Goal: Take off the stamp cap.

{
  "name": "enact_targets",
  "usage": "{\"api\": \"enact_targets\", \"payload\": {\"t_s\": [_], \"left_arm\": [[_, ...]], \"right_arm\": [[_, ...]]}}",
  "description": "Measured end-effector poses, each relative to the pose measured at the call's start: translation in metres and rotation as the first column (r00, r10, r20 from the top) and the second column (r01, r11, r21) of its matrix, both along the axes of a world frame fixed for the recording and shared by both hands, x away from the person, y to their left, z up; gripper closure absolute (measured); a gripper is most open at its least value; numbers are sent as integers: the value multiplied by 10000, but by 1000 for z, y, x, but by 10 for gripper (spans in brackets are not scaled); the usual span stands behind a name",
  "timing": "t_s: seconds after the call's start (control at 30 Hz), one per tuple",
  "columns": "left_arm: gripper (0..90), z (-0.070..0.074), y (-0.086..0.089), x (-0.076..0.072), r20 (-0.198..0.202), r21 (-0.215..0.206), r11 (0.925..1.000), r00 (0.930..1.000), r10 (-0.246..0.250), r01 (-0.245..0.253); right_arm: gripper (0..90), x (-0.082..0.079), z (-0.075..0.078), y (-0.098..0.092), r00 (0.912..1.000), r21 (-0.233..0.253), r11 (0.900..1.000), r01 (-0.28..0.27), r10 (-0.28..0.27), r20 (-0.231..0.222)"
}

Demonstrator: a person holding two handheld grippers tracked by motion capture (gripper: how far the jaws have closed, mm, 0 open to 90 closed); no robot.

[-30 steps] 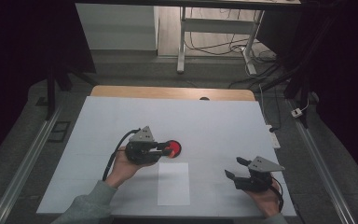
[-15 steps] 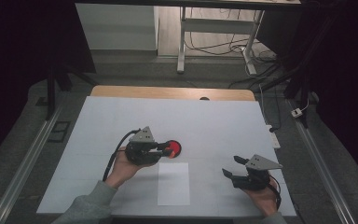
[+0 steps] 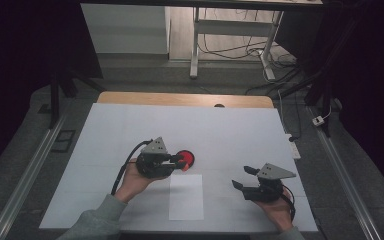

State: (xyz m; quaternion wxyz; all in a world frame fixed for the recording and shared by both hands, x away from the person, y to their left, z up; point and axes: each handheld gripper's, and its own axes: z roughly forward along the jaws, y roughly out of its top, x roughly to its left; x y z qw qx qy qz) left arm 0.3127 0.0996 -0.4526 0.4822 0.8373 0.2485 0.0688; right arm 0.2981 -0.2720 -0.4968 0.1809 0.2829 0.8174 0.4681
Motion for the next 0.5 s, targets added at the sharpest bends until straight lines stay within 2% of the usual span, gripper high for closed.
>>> {"api": "enact_targets", "payload": {"t_s": [0.2, 0.23, 0.4, 0.5], "left_arm": [[722, -1, -1, 0, -31, 9, 10000, 10000, -18, 19], [722, -2, -1, 0, -56, 7, 10000, 10000, -9, 9], [722, -6, -3, 1, -190, 45, 10000, 9998, -62, 63], [722, -8, -5, 1, -234, 100, 9999, 9997, -88, 91]], "right_arm": [[295, 2, 1, 12, 9998, -80, 9998, -184, 184, -65], [295, 2, 0, 14, 9995, 81, 9995, -295, 296, -94], [294, 4, 0, 23, 9986, 237, 9987, -454, 460, -273], [294, 4, 0, 27, 9983, 163, 9985, -522, 526, -250]]}}
